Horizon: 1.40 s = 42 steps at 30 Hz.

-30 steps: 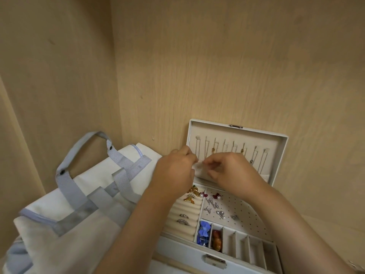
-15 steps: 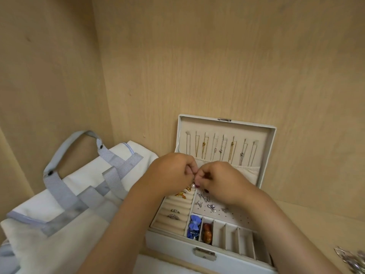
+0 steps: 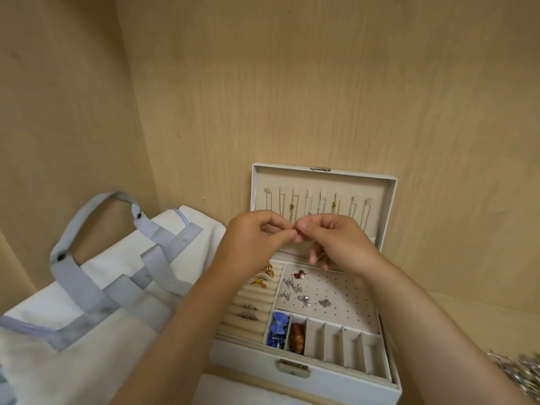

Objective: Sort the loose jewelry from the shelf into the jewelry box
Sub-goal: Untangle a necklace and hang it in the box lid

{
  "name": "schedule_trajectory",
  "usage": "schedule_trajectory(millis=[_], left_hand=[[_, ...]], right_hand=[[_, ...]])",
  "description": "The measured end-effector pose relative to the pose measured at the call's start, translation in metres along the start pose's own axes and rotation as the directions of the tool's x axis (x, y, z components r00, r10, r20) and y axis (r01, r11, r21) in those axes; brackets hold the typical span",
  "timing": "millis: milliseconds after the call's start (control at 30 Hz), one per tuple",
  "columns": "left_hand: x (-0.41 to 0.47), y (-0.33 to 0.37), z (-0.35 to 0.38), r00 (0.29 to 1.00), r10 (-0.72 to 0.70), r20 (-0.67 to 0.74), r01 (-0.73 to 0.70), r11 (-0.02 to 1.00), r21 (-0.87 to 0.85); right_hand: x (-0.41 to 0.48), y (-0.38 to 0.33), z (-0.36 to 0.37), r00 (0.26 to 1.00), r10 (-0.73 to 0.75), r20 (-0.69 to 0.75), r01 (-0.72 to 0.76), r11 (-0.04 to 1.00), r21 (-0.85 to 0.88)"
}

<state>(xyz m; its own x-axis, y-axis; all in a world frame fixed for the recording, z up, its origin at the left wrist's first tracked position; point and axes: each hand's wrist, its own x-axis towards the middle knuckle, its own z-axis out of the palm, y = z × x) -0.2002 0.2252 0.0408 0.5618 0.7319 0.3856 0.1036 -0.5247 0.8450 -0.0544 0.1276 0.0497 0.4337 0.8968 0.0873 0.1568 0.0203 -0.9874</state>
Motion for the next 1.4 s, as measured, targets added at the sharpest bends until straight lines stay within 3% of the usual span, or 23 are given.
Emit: schedule_trajectory(millis=[67,200,367,567,700,867,1000,1100,1400], left_hand=[[0.0,0.001,0.003,0.997,-0.072,-0.032,0.07,0.995,-0.076],[-0.001,0.007,0.006,0.966,-0.255,-0.046,0.238,0.945,-0.225],[-0.004,0.011,0.007,0.949,-0.314,0.034,0.311,0.912,-0.269],[-0.004,0.012,0.006,0.951,-0.3,0.07,0.308,0.924,-0.227],[-0.003,0.012,0.005,0.957,-0.277,0.079,0.287,0.941,-0.18],[-0.001,0.01,0.006,0.969,-0.22,0.11,0.224,0.974,-0.026],[0.001,-0.004,-0.001,0.993,-0.109,0.048,0.09,0.949,0.302],[0.002,-0.011,-0.008,0.99,-0.071,0.118,0.011,0.897,0.441],[0.003,-0.017,-0.005,0.967,-0.048,0.249,-0.092,0.847,0.523]], right_hand=[[0.0,0.0,0.002,0.998,-0.038,-0.05,0.038,0.999,-0.006],[0.001,0.002,0.003,0.962,-0.243,-0.127,0.209,0.948,-0.24],[-0.002,0.005,0.005,0.9,-0.426,-0.093,0.33,0.804,-0.495],[-0.005,0.005,0.005,0.849,-0.525,-0.056,0.397,0.704,-0.589],[-0.003,0.007,0.003,0.857,-0.514,-0.03,0.38,0.671,-0.637],[0.001,0.011,0.001,0.889,-0.449,-0.09,0.316,0.744,-0.589],[0.001,0.018,-0.004,0.94,-0.339,0.038,0.274,0.687,-0.672],[0.002,0.023,-0.004,0.952,-0.264,0.157,0.292,0.615,-0.732],[0.006,0.026,-0.003,0.957,-0.177,0.23,0.29,0.624,-0.726]])
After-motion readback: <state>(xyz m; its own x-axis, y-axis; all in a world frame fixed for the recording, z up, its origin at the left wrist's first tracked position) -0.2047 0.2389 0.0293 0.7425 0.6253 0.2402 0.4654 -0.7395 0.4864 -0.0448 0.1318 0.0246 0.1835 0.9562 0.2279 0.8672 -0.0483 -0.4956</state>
